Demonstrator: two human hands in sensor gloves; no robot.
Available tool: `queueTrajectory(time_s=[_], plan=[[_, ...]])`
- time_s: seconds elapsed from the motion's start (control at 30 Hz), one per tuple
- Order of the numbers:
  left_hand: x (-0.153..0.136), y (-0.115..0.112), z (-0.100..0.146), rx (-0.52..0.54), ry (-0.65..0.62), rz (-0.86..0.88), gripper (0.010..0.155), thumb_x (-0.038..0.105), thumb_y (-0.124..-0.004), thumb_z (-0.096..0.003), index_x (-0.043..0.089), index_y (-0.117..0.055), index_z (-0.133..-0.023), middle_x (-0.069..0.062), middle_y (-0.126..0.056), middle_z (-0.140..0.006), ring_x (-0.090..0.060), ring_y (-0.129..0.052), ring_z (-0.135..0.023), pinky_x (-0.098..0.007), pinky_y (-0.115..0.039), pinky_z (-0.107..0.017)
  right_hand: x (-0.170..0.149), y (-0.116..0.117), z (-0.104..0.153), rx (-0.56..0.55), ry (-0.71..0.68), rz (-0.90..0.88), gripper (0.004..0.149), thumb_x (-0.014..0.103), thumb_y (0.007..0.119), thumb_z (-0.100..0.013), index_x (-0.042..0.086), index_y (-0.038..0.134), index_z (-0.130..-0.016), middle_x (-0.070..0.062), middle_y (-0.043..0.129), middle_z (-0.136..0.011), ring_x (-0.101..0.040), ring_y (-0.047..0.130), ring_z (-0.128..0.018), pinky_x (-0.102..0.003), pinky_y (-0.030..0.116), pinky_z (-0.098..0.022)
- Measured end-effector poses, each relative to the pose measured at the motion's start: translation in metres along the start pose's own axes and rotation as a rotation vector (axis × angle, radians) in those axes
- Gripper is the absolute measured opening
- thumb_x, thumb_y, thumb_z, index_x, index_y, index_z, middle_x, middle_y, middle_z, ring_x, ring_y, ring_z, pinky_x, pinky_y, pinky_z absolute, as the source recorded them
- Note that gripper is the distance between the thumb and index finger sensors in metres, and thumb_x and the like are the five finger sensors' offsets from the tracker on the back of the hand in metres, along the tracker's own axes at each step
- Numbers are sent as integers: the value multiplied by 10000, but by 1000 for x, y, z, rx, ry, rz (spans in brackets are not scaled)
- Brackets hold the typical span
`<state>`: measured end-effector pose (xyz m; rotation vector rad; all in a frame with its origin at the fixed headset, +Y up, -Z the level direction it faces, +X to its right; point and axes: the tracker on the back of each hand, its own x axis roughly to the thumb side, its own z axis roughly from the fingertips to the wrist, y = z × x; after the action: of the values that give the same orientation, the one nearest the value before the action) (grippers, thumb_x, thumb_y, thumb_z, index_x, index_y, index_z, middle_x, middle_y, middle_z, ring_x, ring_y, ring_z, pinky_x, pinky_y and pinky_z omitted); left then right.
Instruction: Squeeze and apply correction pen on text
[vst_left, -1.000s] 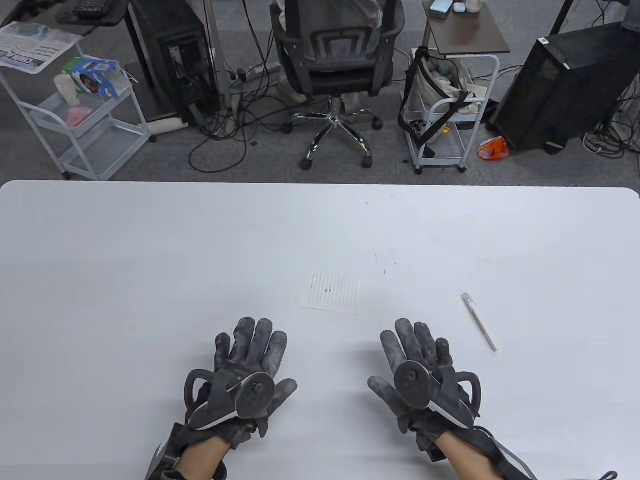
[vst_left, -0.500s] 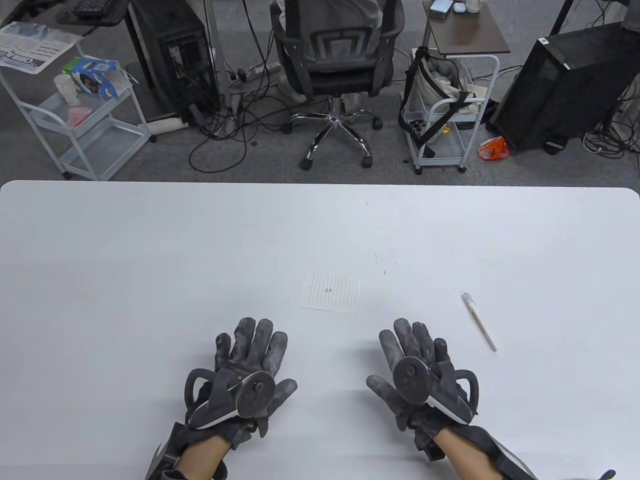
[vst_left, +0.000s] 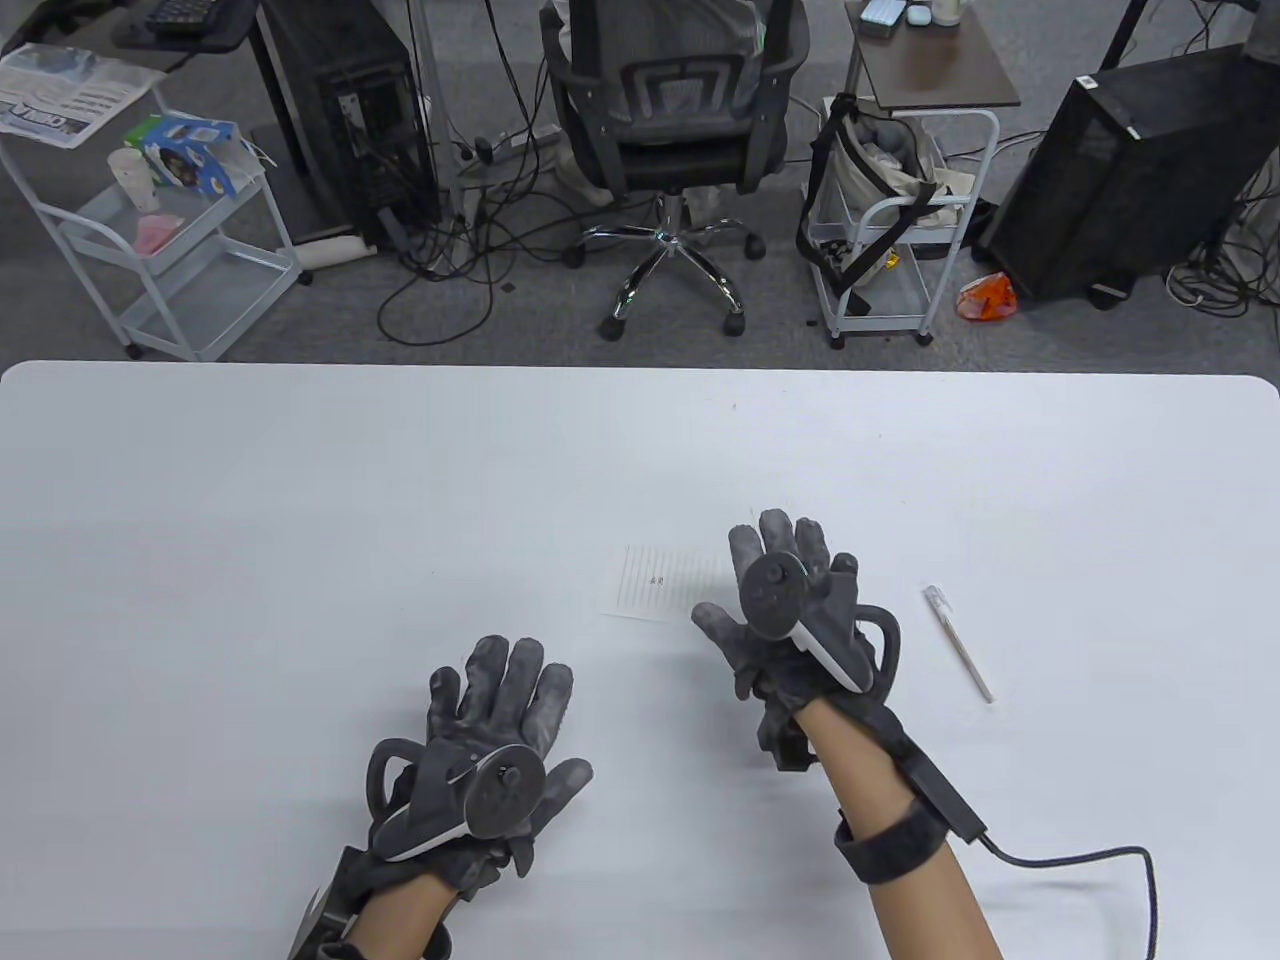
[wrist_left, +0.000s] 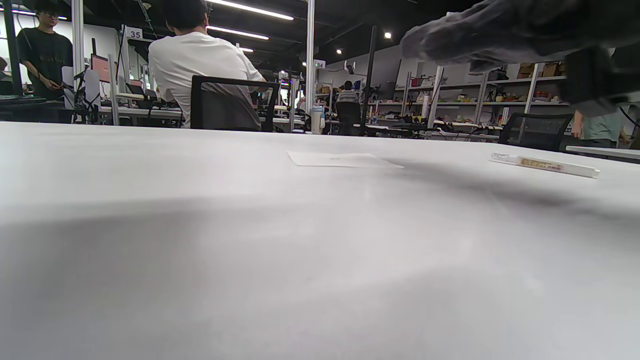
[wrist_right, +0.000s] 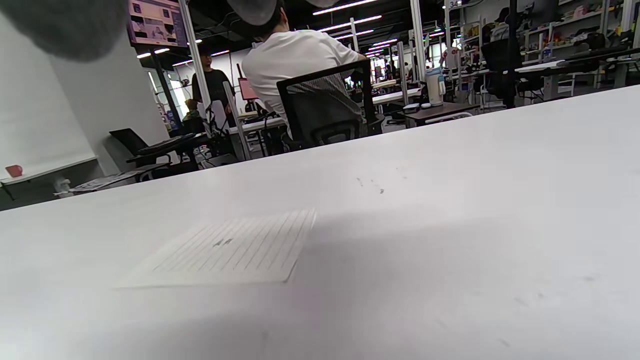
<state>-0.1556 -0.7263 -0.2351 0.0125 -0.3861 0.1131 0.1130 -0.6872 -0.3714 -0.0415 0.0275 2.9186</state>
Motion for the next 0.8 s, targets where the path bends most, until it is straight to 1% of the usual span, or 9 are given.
queueTrajectory(time_s=[0.03, 0.07, 0.17, 0.3, 0.4, 0.47, 0.6, 0.8], plan=[[0, 0, 0, -1, -1, 0, 846, 718, -527, -415, 262, -305, -1092, -75, -241, -1198, -431, -257, -1113, -715, -350, -709, 3, 5, -13, -4, 9, 17, 825, 721, 656, -380, 377, 343, -1061, 65, 211, -1225, -320, 204, -1128, -616, 278, -821], [0, 0, 0, -2, 0, 0, 847, 718, -527, -415, 262, -303, -1094, -76, -241, -1198, -431, -257, -1114, -716, -350, -708, 4, 7, -17, -5, 13, 23, 825, 720, 659, -379, 375, 347, -1061, 63, 217, -1225, -320, 214, -1127, -615, 284, -820], [-1, 0, -1, -8, 2, 3, 846, 718, -526, -416, 263, -305, -1093, -74, -240, -1199, -431, -255, -1114, -715, -349, -710, 7, 26, -39, 20, 45, 87, 831, 725, 668, -372, 374, 356, -1058, 66, 235, -1223, -317, 243, -1128, -602, 314, -824], [-2, -2, -2, -25, 6, 3, 846, 718, -526, -416, 265, -302, -1094, -75, -237, -1199, -430, -251, -1115, -715, -347, -711, 2, 52, -56, 121, 110, 126, 834, 727, 678, -365, 386, 357, -1054, 85, 230, -1222, -299, 251, -1134, -588, 321, -835], [-1, -3, -3, -40, 5, 2, 846, 718, -526, -417, 264, -302, -1094, -74, -235, -1199, -432, -248, -1114, -715, -347, -711, -4, 64, -61, 176, 139, 82, 829, 720, 695, -364, 379, 381, -1051, 89, 237, -1221, -297, 256, -1134, -589, 320, -836], [0, -1, -3, -31, 2, 2, 846, 719, -525, -417, 264, -303, -1094, -74, -237, -1199, -432, -250, -1114, -714, -349, -711, -6, 68, -61, 191, 145, 77, 832, 714, 708, -362, 378, 383, -1051, 88, 241, -1221, -296, 259, -1135, -589, 318, -837], [1, 1, -2, -17, -3, 3, 845, 717, -527, -417, 265, -305, -1094, -75, -243, -1200, -434, -253, -1114, -714, -352, -712, -8, 74, -62, 210, 144, 125, 834, 717, 712, -359, 382, 382, -1048, 93, 249, -1220, -294, 260, -1135, -592, 306, -837], [1, 1, -2, -22, 1, 3, 846, 718, -527, -416, 264, -305, -1094, -76, -244, -1200, -434, -252, -1114, -715, -351, -711, -9, 83, -63, 246, 152, 136, 820, 719, 708, -359, 391, 393, -1042, 101, 255, -1218, -290, 256, -1134, -593, 300, -836]])
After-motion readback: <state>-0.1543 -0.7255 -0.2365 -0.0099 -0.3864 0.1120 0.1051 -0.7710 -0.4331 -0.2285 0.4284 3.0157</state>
